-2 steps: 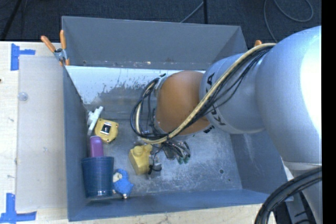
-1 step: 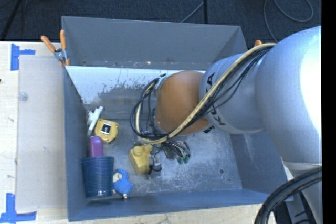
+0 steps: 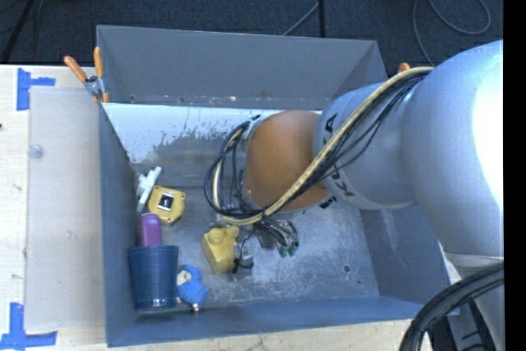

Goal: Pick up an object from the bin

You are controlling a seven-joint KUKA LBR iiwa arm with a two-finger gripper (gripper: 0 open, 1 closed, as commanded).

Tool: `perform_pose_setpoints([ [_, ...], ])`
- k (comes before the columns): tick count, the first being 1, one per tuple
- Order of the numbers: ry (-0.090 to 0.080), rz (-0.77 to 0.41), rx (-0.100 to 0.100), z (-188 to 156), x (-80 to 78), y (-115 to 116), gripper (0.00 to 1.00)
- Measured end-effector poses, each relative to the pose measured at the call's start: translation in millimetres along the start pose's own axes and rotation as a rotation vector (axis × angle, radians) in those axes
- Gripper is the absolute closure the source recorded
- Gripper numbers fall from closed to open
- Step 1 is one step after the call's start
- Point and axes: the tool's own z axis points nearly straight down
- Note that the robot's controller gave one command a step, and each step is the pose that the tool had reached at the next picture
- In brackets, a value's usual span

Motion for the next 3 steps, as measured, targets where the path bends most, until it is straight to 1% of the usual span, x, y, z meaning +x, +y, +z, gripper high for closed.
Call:
perform_pose_setpoints([
  [3,0.003,0.001,0.000,-16.6,0.7,0.3,1.00],
])
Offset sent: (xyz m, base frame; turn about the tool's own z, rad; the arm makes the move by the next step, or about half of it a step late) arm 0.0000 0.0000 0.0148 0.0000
